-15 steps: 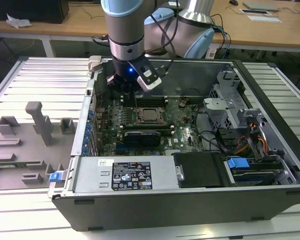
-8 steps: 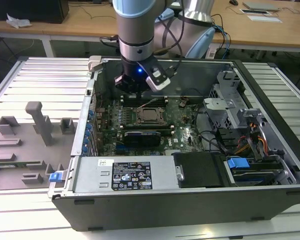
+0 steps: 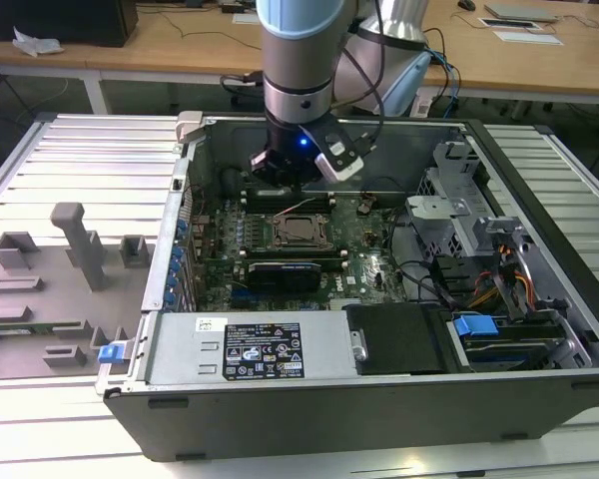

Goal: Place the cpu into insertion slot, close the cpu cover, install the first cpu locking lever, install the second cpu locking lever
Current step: 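Install the first cpu locking lever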

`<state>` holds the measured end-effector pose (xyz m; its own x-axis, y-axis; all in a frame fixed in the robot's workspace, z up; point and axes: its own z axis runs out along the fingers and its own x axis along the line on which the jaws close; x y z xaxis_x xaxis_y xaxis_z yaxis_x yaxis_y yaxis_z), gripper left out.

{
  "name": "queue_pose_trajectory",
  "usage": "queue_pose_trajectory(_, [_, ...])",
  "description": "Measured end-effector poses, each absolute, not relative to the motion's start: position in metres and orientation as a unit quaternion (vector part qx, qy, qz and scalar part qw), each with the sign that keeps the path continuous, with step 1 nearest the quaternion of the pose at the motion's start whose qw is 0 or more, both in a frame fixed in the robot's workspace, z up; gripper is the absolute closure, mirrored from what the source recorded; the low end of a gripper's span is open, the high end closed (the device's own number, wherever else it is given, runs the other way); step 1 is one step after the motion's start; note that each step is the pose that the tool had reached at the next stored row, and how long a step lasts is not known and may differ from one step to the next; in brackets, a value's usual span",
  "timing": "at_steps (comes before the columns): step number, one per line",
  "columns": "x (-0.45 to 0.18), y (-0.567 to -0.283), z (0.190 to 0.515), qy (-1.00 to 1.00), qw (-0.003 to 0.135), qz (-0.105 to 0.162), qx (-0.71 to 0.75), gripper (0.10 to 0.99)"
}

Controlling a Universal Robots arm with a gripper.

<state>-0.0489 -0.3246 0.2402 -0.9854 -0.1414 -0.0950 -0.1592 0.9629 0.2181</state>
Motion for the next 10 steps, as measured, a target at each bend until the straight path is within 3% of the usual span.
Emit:
queue_pose_trajectory(5, [-0.046,-0.3246,0.2401,0.99,0.04,0.113,-0.076,0.98])
queue_pose_trajectory(10, [-0.0484,-0.3246,0.2391,0.989,0.063,0.104,-0.079,0.98])
